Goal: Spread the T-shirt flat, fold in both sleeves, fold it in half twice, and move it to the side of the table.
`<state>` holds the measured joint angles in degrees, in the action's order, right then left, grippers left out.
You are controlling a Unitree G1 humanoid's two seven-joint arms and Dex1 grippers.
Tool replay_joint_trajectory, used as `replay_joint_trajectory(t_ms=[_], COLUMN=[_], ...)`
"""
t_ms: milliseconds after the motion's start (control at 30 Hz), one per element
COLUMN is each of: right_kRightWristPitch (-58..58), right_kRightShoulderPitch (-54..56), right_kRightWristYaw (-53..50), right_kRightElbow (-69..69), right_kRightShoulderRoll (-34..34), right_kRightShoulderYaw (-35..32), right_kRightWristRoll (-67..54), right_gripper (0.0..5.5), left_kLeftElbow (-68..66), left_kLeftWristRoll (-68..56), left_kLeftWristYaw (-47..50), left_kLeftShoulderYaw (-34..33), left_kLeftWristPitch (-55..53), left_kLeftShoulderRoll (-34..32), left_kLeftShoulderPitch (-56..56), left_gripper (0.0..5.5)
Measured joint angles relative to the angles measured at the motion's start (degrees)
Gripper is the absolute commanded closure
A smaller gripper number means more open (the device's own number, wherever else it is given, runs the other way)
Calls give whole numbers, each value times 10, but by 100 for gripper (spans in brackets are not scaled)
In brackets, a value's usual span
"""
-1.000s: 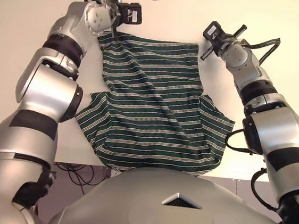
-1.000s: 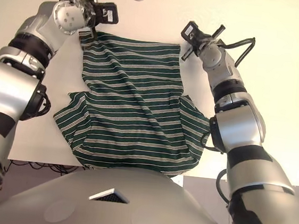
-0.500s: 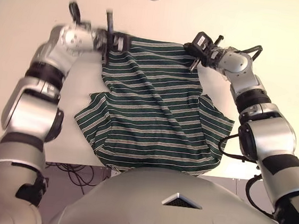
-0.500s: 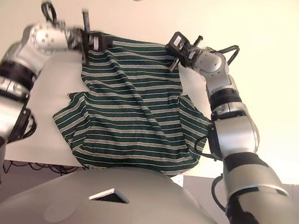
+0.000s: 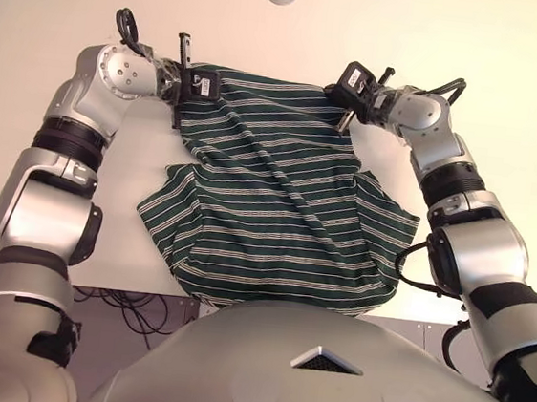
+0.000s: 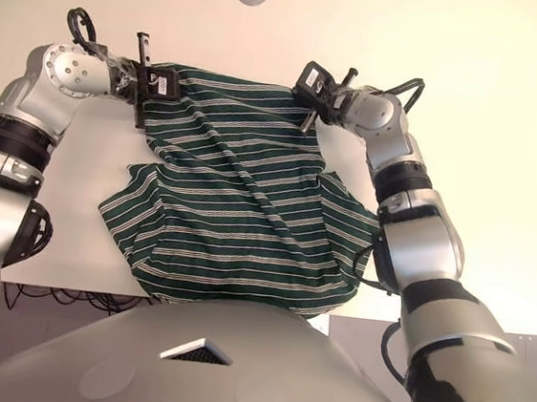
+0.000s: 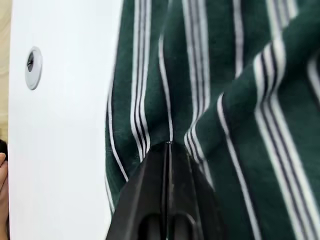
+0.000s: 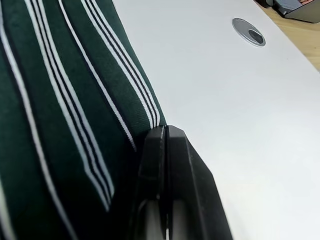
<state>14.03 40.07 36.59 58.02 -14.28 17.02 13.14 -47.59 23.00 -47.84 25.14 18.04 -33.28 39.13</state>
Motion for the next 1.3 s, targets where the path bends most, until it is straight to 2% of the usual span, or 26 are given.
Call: replay_joint_trajectory(t_ms=[333,533,667,733,800,900,1000,1067,1133,1233,1300], right_kRightWristPitch=[40,46,158,214,220,157,63,21,-19,-68,-82], right_kRightShoulderPitch=[45,84,86,80,68,6,-85,-120,-133,-133,-126], right_kRightWristYaw=[-225,-340,-415,-405,-318,-149,-50,-24,-18,-20,-22], right_kRightElbow=[112,155,129,91,55,-6,-100,-144,-166,-171,-163], right_kRightShoulderRoll=[2,1,-5,-19,-26,-21,-23,-21,-20,-21,-18], right_kRightShoulderYaw=[14,9,-16,-36,-64,-59,-54,-50,-48,-49,-50], right_kRightWristRoll=[73,95,92,70,10,-39,-72,-83,-84,-83,-83], right_gripper=[550,550,550,550,550,550,550,550,550,550,550], left_kLeftElbow=[-212,-257,-263,-247,-203,-60,125,236,357,463,509], left_kLeftWristRoll=[41,42,39,26,-16,-103,-205,-270,-355,-442,-473], left_kLeftWristYaw=[125,159,203,221,207,106,6,-36,-76,-111,-121], left_kLeftShoulderYaw=[17,12,-6,-27,-64,-103,-130,-158,-215,-297,-325], left_kLeftWristPitch=[-4,-6,26,63,100,118,45,-14,-90,-179,-217], left_kLeftShoulderRoll=[112,137,131,108,66,23,-21,-53,-99,-147,-157], left_kLeftShoulderPitch=[125,147,145,144,133,45,-109,-208,-336,-481,-534], left_gripper=[549,549,549,549,549,549,549,549,549,506,473])
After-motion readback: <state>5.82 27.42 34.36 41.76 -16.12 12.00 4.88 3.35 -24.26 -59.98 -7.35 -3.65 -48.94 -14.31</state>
